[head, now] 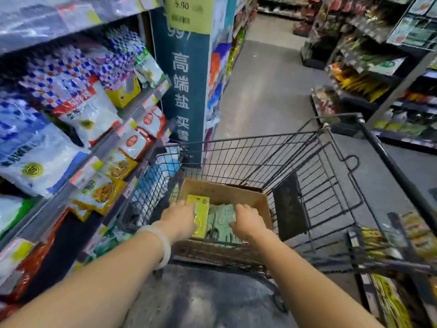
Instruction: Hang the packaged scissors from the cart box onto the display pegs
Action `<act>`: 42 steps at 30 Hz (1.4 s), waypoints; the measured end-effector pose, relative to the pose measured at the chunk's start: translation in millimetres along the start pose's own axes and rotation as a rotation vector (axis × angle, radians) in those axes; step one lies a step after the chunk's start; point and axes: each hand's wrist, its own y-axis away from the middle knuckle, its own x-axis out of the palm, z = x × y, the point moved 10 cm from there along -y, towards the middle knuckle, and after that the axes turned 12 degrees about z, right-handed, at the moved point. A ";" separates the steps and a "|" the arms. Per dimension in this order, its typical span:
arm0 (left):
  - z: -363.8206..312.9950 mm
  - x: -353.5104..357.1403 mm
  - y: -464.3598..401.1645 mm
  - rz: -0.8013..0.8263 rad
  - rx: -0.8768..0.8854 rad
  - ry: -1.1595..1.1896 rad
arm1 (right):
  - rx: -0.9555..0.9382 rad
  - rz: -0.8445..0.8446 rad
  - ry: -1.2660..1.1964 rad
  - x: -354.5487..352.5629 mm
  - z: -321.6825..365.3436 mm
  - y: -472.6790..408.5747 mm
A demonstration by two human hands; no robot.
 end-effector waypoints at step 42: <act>20.2 99.2 -258.3 0.354 -0.328 1.043 | -0.018 0.563 -1.199 116.9 -58.3 -246.4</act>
